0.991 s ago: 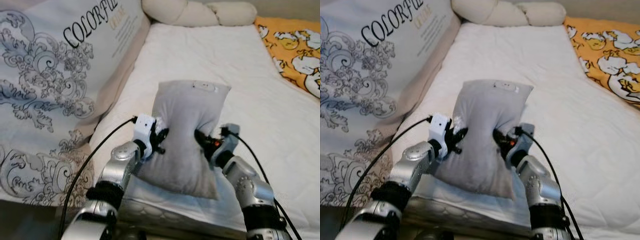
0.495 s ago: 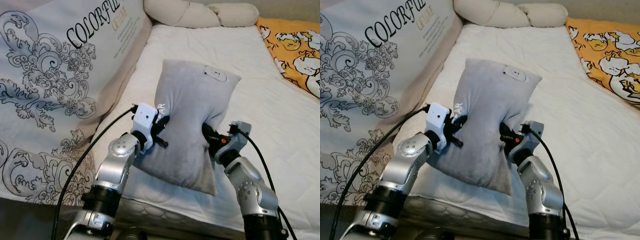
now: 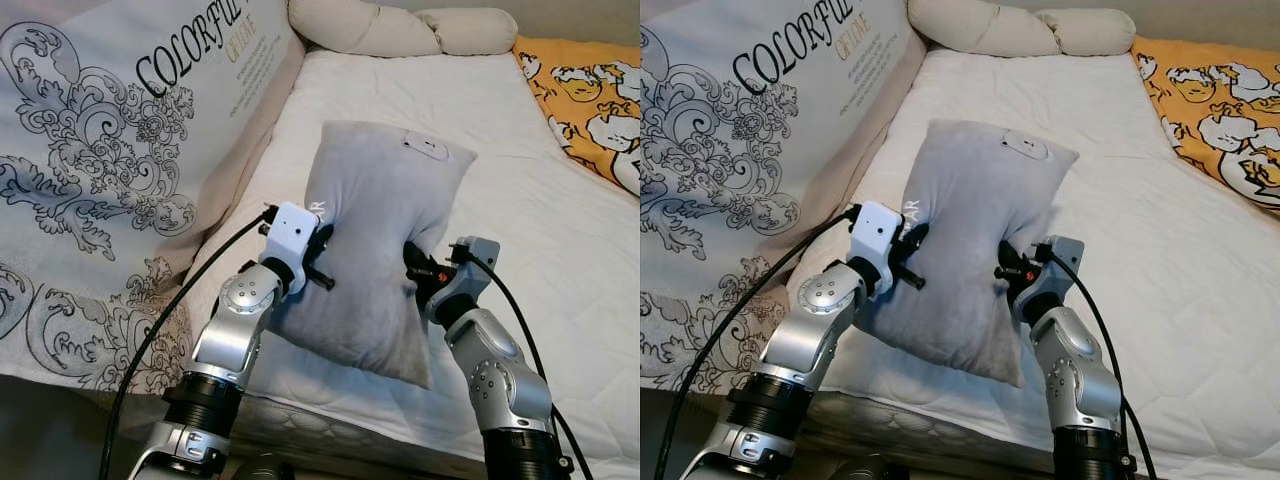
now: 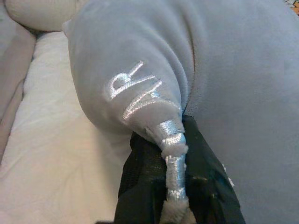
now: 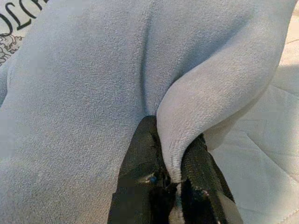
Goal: Clean up the room
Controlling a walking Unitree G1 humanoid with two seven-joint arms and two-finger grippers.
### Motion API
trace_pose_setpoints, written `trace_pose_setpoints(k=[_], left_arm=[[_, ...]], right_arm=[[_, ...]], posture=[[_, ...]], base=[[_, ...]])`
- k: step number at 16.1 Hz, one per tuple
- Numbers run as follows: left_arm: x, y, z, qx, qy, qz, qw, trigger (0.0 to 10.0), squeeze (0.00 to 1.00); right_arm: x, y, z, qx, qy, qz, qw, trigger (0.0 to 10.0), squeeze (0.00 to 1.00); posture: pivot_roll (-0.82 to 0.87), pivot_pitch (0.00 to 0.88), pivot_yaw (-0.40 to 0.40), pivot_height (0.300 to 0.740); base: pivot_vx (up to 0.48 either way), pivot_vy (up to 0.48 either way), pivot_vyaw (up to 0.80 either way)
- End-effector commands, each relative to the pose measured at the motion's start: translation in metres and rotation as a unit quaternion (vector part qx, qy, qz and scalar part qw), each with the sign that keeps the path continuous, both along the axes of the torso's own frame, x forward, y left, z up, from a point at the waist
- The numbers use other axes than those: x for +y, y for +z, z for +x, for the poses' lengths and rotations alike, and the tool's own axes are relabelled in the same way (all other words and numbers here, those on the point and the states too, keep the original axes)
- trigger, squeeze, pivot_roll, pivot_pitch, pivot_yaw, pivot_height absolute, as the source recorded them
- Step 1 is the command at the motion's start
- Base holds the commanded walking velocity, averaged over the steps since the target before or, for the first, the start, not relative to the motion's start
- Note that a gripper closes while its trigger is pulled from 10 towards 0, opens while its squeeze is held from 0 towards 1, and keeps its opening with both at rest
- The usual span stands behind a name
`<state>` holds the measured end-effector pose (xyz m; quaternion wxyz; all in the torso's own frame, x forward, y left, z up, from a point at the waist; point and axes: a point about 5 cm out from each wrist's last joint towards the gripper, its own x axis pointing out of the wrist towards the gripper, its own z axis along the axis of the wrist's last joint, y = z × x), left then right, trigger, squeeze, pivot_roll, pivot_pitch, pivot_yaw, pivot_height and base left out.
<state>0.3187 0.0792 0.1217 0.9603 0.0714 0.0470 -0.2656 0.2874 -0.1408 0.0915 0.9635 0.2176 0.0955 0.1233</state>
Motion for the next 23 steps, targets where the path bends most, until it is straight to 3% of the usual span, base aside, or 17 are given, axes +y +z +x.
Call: trace_pose_setpoints(k=[1, 6, 10, 20, 23], left_arm=[[-0.0016, 0.0169, 0.0038, -0.038, 0.000, 0.001, 0.999, 10.0, 0.00], [0.0020, 0.0154, 0.0061, -0.036, 0.013, 0.012, 0.999, 10.0, 0.00], [0.0027, 0.0160, 0.0080, -0.036, 0.013, 0.016, 0.999, 10.0, 0.00], [0.0039, 0.0181, 0.0119, -0.040, 0.016, 0.021, 0.999, 10.0, 0.00], [0.0035, 0.0195, 0.0119, -0.045, 0.018, 0.020, 0.999, 10.0, 0.00]], right_arm=[[0.0025, 0.0135, 0.0043, -0.030, 0.000, 0.000, 1.000, 10.0, 0.00], [0.0031, 0.0131, 0.0034, -0.026, -0.003, -0.001, 1.000, 10.0, 0.00], [0.0031, 0.0123, 0.0040, -0.022, -0.005, 0.000, 1.000, 10.0, 0.00], [0.0031, 0.0120, 0.0068, -0.019, -0.008, -0.005, 1.000, 10.0, 0.00], [0.0026, 0.0123, 0.0075, -0.019, -0.010, -0.004, 1.000, 10.0, 0.00]], posture=[[0.05, 0.000, 0.063, 0.740], [0.05, 0.000, 0.068, 0.740], [0.05, 0.000, 0.071, 0.740], [0.05, 0.000, 0.069, 0.740], [0.05, 0.000, 0.069, 0.740]], base=[[0.000, 0.000, 0.00], [0.000, 0.175, 0.00], [0.000, 0.291, -0.80], [0.000, 0.370, -0.19], [0.000, 0.000, 0.00]])
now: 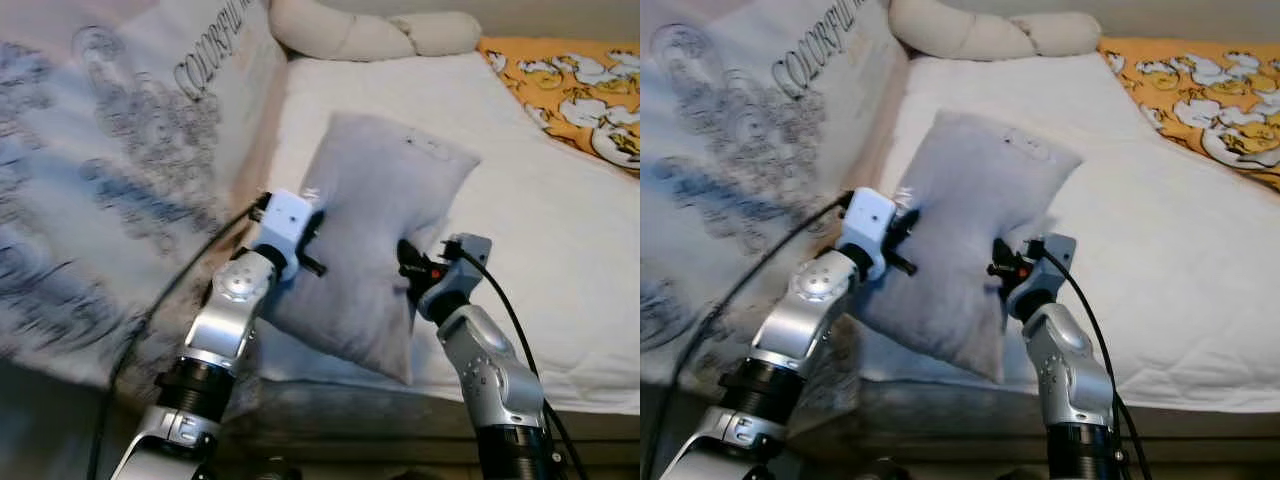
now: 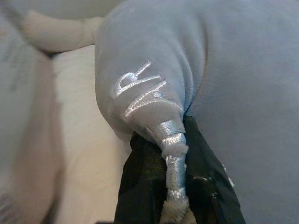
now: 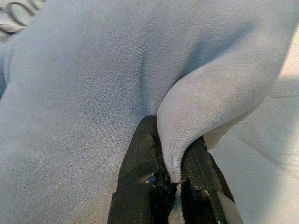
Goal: Clean up the room
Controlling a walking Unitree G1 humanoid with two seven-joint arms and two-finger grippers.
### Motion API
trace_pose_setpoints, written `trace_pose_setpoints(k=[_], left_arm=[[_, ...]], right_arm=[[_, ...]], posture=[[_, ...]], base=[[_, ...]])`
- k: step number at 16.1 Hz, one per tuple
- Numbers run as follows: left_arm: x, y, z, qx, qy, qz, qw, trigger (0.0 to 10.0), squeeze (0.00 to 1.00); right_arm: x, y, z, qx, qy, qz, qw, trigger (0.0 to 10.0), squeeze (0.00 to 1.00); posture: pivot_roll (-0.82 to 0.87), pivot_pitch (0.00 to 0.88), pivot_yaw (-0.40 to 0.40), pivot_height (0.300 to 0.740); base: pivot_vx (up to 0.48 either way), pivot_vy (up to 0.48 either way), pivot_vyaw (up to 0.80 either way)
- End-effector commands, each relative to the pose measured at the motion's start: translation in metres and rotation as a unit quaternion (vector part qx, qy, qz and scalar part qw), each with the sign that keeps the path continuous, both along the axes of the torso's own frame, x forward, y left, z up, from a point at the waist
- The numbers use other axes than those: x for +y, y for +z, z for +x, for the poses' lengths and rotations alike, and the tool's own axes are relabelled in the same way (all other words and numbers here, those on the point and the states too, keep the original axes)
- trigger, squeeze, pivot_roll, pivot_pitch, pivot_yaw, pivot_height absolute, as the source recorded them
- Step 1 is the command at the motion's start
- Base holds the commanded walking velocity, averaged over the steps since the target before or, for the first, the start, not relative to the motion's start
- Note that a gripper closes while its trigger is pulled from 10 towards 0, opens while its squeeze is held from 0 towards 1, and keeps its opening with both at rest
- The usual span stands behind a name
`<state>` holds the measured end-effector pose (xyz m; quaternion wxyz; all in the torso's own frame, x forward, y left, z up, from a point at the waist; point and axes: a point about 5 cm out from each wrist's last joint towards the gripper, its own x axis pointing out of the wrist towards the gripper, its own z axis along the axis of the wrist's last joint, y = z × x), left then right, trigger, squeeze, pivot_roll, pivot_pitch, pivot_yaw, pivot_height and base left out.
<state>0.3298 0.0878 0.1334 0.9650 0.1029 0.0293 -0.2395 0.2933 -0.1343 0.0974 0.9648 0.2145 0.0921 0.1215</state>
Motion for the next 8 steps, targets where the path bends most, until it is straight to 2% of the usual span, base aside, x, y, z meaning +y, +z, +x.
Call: trace_pose_setpoints(k=[1, 3, 7, 8], left_arm=[[-0.0053, 0.0078, 0.0008, -0.018, -0.007, -0.006, 1.000, 10.0, 0.00], [-0.0044, 0.0094, 0.0022, -0.023, -0.003, -0.016, 1.000, 10.0, 0.00], [-0.0034, 0.0110, 0.0038, -0.025, -0.003, -0.019, 1.000, 10.0, 0.00], [-0.0037, 0.0109, 0.0037, -0.025, -0.003, -0.019, 1.000, 10.0, 0.00]], right_arm=[[-0.0037, 0.0065, 0.0016, -0.016, -0.007, -0.001, 1.000, 10.0, 0.00], [-0.0031, 0.0066, 0.0021, -0.016, -0.004, -0.007, 1.000, 10.0, 0.00], [-0.0025, 0.0082, 0.0052, -0.022, -0.001, -0.024, 0.999, 10.0, 0.00], [-0.0027, 0.0079, 0.0055, -0.021, -0.003, -0.027, 0.999, 10.0, 0.00]], posture=[[0.05, 0.000, 0.068, 0.740], [0.05, 0.000, 0.068, 0.740], [0.05, 0.000, 0.067, 0.740], [0.05, 0.000, 0.067, 0.740]], base=[[0.000, 0.000, 0.00], [0.000, 0.000, 0.00], [0.279, 0.000, 0.00], [0.311, 0.000, 0.51]])
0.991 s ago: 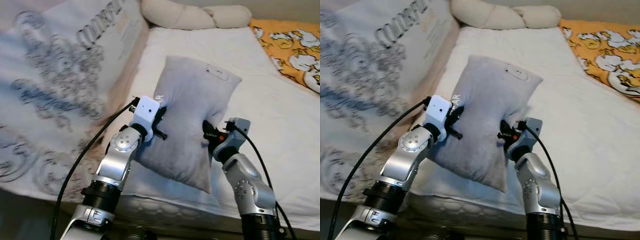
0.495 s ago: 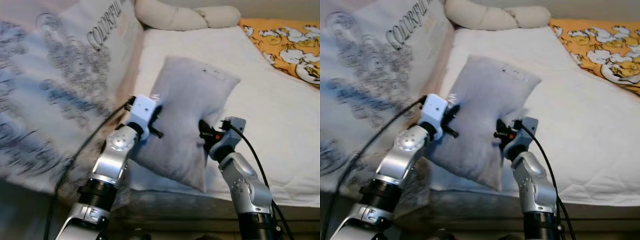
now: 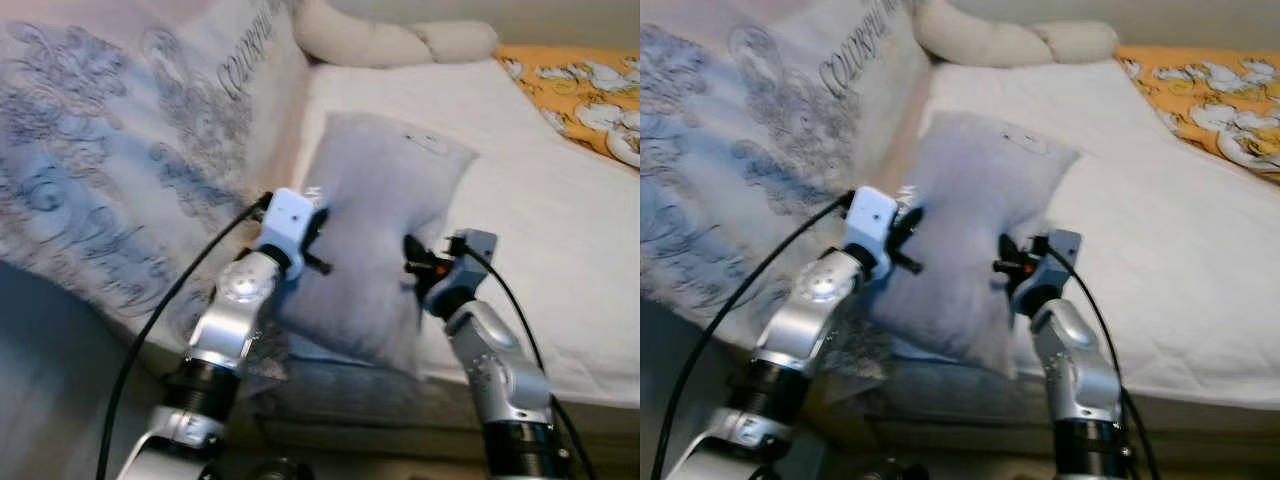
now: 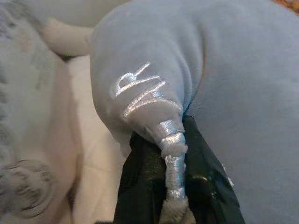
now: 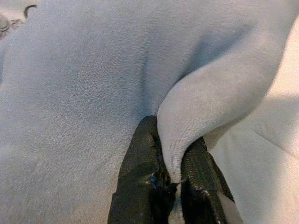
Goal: Clean up the room
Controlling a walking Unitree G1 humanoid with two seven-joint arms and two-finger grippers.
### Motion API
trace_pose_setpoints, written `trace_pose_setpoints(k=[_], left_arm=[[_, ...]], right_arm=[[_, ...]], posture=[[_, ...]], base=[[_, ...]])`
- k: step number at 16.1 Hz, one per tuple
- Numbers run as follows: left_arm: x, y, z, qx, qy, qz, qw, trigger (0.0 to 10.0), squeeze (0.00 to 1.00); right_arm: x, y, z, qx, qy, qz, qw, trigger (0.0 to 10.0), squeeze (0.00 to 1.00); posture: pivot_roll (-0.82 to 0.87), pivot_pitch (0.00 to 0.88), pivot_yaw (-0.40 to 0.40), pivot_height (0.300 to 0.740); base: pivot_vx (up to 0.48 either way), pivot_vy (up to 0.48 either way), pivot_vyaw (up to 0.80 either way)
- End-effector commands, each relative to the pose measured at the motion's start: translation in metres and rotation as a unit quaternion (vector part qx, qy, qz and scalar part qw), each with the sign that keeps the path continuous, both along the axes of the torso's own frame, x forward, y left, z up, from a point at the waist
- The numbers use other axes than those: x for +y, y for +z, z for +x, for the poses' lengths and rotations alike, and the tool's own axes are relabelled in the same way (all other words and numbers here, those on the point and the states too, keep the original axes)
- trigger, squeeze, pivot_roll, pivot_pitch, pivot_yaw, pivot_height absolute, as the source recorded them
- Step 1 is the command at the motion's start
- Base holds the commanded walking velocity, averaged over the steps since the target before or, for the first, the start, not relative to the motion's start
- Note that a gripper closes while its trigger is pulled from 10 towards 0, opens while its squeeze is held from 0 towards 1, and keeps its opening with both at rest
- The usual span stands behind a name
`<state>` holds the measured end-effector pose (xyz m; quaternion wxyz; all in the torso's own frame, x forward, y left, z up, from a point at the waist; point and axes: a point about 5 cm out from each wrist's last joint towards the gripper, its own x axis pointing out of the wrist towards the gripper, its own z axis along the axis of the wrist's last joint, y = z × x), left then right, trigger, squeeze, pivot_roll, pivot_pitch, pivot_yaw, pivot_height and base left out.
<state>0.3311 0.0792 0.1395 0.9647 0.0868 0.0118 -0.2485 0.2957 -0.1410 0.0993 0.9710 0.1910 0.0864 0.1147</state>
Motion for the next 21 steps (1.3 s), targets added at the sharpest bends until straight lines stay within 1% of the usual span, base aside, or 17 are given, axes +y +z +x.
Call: trace_pose_setpoints(k=[1, 5, 13, 14, 17, 18, 19, 21], left_arm=[[0.004, 0.005, 0.002, -0.012, 0.007, 0.001, 1.000, 10.0, 0.00], [0.002, 0.002, 0.002, -0.010, 0.001, 0.004, 1.000, 10.0, 0.00], [0.000, 0.001, 0.002, -0.013, 0.000, 0.009, 1.000, 10.0, 0.00], [0.001, 0.001, 0.004, -0.015, 0.015, 0.018, 1.000, 10.0, 0.00], [0.003, 0.001, 0.007, -0.020, 0.021, 0.023, 0.999, 10.0, 0.00], [0.004, 0.001, 0.010, -0.020, 0.025, 0.028, 0.999, 10.0, 0.00], [0.006, 0.000, 0.014, -0.020, 0.035, 0.033, 0.999, 10.0, 0.00], [0.007, -0.003, 0.023, -0.018, 0.048, 0.056, 0.997, 10.0, 0.00]], right_arm=[[0.004, 0.006, 0.003, -0.012, 0.001, -0.003, 1.000, 10.0, 0.00], [0.000, 0.003, 0.002, -0.006, -0.009, -0.004, 1.000, 10.0, 0.00], [0.000, 0.002, 0.003, -0.005, -0.008, -0.008, 1.000, 10.0, 0.00], [-0.001, 0.001, 0.004, 0.001, -0.005, -0.010, 1.000, 10.0, 0.00], [-0.004, -0.002, 0.010, 0.010, -0.005, -0.022, 1.000, 10.0, 0.00], [-0.010, -0.007, 0.014, 0.030, -0.031, -0.032, 0.999, 10.0, 0.09], [-0.018, -0.012, 0.017, 0.047, -0.053, -0.039, 0.997, 10.0, 1.00], [-0.028, -0.015, 0.018, 0.056, -0.070, -0.055, 0.994, 10.0, 1.00]], posture=[[0.05, 0.000, 0.067, 0.740], [0.05, 0.000, 0.072, 0.740], [0.05, 0.000, 0.069, 0.740], [0.05, 0.000, 0.069, 0.740], [0.05, 0.000, 0.071, 0.740], [0.04, 0.000, 0.074, 0.740], [0.04, 0.000, 0.074, 0.740], [0.04, 0.000, 0.070, 0.740]], base=[[0.311, 0.000, 0.63], [0.311, 0.000, 0.00], [0.308, 0.000, 0.00], [0.000, 0.000, 0.00], [0.000, 0.000, 0.00], [0.000, 0.000, 0.00], [0.000, 0.000, 0.00], [0.000, 0.000, 0.00]])
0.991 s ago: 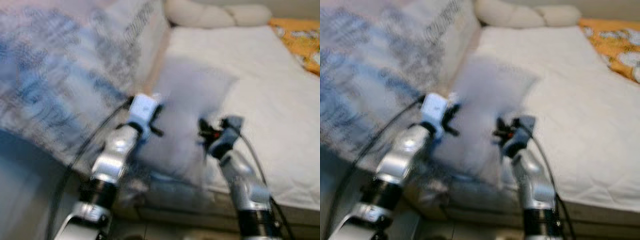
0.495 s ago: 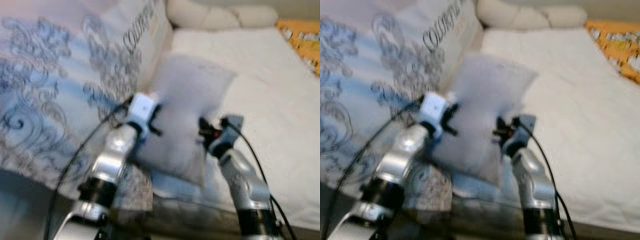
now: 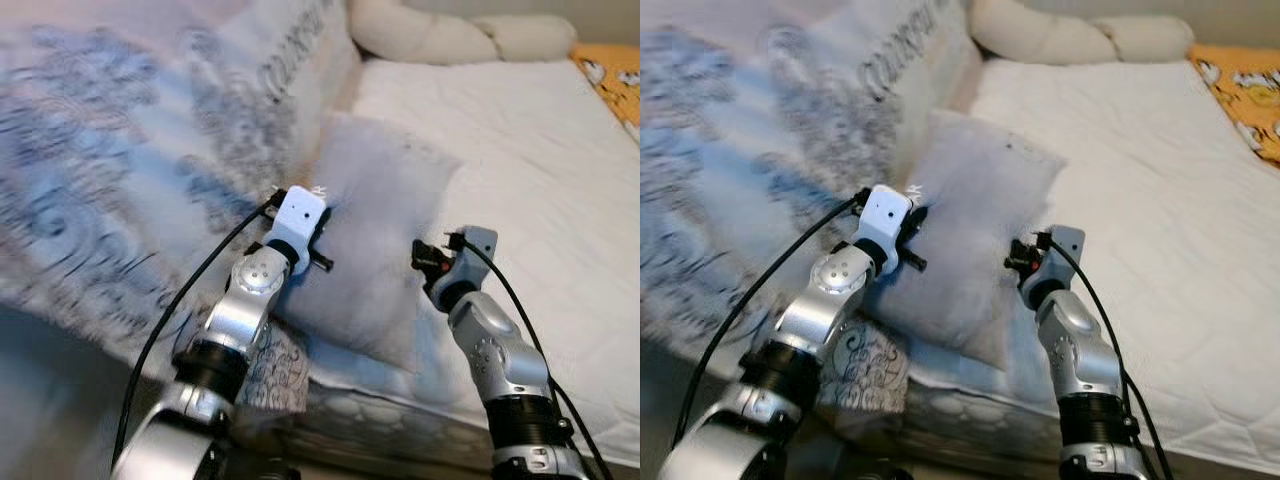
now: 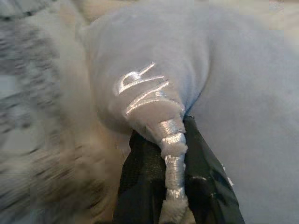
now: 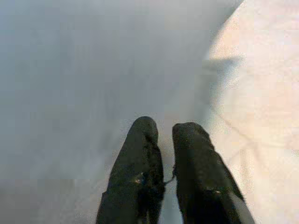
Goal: Clean up the room
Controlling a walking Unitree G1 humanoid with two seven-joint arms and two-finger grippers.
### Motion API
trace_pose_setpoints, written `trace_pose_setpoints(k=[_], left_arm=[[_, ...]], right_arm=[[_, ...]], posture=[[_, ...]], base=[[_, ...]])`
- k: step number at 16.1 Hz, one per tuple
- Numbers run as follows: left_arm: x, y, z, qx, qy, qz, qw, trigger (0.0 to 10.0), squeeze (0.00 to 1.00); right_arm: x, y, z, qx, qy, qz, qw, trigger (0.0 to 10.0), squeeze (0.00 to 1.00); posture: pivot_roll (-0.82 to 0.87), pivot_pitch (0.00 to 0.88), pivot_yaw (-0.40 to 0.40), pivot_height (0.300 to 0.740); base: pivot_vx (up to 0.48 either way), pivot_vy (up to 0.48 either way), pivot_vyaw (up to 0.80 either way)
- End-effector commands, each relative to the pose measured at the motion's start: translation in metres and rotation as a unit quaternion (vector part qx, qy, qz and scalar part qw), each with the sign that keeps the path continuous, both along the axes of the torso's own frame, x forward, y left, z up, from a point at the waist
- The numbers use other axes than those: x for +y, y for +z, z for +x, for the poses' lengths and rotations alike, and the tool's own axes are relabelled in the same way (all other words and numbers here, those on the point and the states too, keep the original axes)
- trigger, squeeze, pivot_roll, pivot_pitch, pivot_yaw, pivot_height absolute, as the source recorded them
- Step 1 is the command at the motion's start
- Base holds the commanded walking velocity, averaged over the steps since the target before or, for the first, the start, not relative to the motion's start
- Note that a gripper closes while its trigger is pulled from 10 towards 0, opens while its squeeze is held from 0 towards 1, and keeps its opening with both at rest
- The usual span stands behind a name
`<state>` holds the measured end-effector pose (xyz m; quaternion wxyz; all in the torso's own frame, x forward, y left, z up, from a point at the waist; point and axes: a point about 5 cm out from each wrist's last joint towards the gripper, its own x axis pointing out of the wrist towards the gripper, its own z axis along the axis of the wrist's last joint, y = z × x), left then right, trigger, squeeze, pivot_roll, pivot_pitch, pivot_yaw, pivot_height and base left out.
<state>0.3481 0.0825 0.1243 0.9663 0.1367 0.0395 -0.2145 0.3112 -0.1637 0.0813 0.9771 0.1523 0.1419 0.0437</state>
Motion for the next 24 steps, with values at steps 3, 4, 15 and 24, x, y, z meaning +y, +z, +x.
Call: trace_pose_setpoints(k=[3, 4, 15, 24], left_arm=[[0.004, 0.007, 0.017, -0.031, 0.024, 0.063, 0.997, 10.0, 0.00], [0.004, 0.007, 0.019, -0.032, 0.027, 0.069, 0.997, 10.0, 0.00], [-0.016, 0.049, 0.038, -0.187, 0.015, 0.200, 0.962, 10.0, 0.00], [-0.008, 0.033, 0.039, -0.132, 0.020, 0.210, 0.969, 10.0, 1.00]], right_arm=[[-0.012, 0.004, -0.004, -0.020, 0.049, -0.048, 0.997, 10.0, 1.00], [-0.013, 0.005, -0.006, -0.024, 0.069, -0.057, 0.996, 10.0, 1.00], [-0.030, 0.024, -0.042, -0.098, 0.245, -0.111, 0.958, 10.0, 1.00], [-0.025, 0.023, -0.045, -0.112, 0.244, -0.103, 0.958, 10.0, 1.00]], posture=[[0.04, 0.000, 0.071, 0.740], [0.03, 0.000, 0.075, 0.740], [0.01, 0.000, 0.098, 0.740], [0.01, 0.000, 0.106, 0.740]], base=[[0.000, 0.000, 0.00], [0.000, 0.000, 0.00], [0.000, 0.000, 0.00], [0.000, 0.000, 0.00]])
